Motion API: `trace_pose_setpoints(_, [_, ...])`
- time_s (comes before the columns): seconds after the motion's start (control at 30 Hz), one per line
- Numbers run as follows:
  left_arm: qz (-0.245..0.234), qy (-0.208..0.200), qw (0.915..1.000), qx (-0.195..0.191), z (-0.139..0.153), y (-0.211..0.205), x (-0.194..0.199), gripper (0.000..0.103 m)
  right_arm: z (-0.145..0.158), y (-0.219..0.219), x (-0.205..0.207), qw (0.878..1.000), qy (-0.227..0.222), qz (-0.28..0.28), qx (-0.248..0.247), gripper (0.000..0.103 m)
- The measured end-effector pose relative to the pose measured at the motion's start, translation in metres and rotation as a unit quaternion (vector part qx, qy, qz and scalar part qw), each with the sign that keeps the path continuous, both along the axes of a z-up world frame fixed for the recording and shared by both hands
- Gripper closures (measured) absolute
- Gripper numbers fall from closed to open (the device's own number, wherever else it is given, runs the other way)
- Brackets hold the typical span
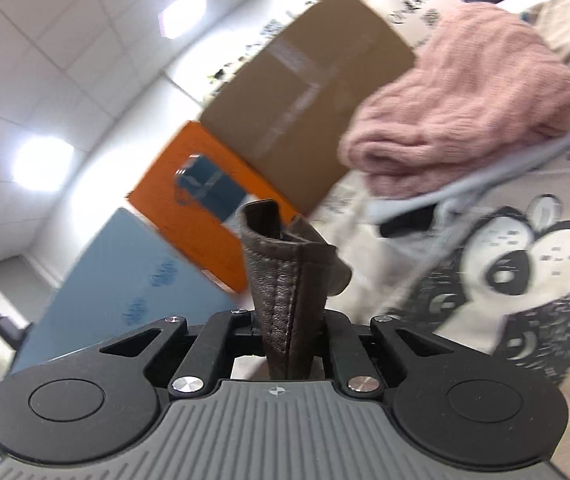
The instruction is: Fold clothes
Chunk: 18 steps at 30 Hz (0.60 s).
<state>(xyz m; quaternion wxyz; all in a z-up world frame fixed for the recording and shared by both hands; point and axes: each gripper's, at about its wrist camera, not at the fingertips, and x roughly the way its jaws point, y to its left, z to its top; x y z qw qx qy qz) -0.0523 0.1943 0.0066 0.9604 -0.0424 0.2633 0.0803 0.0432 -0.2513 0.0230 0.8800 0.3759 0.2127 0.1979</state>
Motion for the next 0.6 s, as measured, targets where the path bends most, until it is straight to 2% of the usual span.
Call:
trace_pose_setpoints(0.07, [0.012, -0.013, 0.9994, 0.03, 0.006, 0.007, 0.009, 0.003, 0.008, 0.006, -0.003, 1.0, -0.014, 0.015, 0.008, 0.096])
trace_pose_setpoints(0.2, [0.054, -0.015, 0.9974, 0.046, 0.005, 0.032, 0.041, 0.003, 0.021, 0.021, -0.01, 0.998, -0.041, 0.046, 0.019, 0.096])
trace_pose_setpoints(0.23, [0.062, -0.012, 0.9971, 0.042, 0.003, 0.039, 0.049, 0.003, 0.023, 0.025, -0.012, 0.997, -0.046, 0.055, 0.02, 0.096])
trace_pose_setpoints(0.33, [0.069, 0.025, 0.9973, -0.003, -0.009, 0.056, 0.066, 0.003, 0.03, 0.038, -0.018, 0.995, -0.06, 0.082, 0.022, 0.096])
trace_pose_setpoints(0.4, [0.067, 0.031, 0.9972, -0.014, -0.01, 0.059, 0.067, 0.003, 0.034, 0.048, -0.022, 0.992, -0.067, 0.101, 0.023, 0.096])
trace_pose_setpoints(0.6, [0.066, 0.032, 0.9971, -0.021, -0.013, 0.062, 0.065, 0.003, 0.045, 0.088, -0.038, 0.982, -0.083, 0.169, 0.021, 0.096])
